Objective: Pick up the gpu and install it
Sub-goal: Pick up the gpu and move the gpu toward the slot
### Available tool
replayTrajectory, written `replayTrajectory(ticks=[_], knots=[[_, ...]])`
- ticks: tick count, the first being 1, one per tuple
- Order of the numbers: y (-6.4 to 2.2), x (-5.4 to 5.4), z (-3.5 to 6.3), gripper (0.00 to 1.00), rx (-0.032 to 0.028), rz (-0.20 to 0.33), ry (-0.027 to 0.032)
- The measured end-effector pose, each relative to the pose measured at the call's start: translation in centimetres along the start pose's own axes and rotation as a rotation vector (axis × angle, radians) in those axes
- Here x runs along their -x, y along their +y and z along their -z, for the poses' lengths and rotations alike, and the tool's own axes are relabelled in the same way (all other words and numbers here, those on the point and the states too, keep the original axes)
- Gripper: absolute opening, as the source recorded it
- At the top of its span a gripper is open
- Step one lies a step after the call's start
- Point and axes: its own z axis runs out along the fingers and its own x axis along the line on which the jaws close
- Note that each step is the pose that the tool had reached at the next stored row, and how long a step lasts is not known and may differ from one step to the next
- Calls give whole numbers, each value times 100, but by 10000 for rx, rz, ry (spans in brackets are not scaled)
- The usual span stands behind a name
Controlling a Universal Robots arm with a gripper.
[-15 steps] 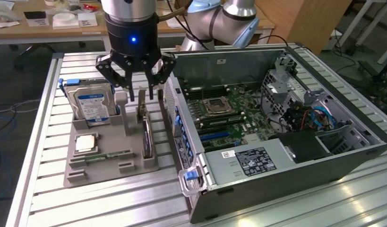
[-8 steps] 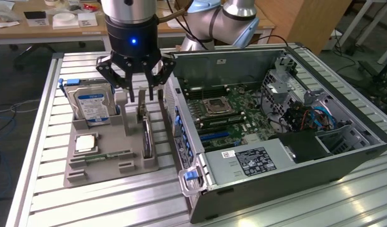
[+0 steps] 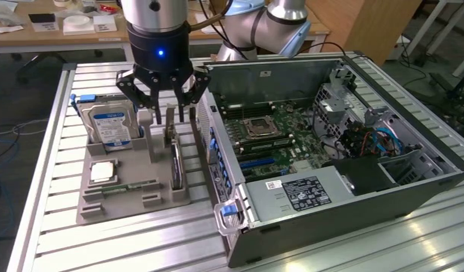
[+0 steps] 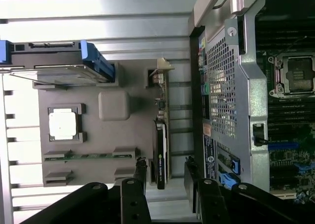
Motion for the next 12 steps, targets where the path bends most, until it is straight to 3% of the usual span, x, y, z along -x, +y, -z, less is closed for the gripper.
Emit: replayTrajectory(ticks=[12], knots=[[-2, -1, -32, 44, -2, 0, 1]])
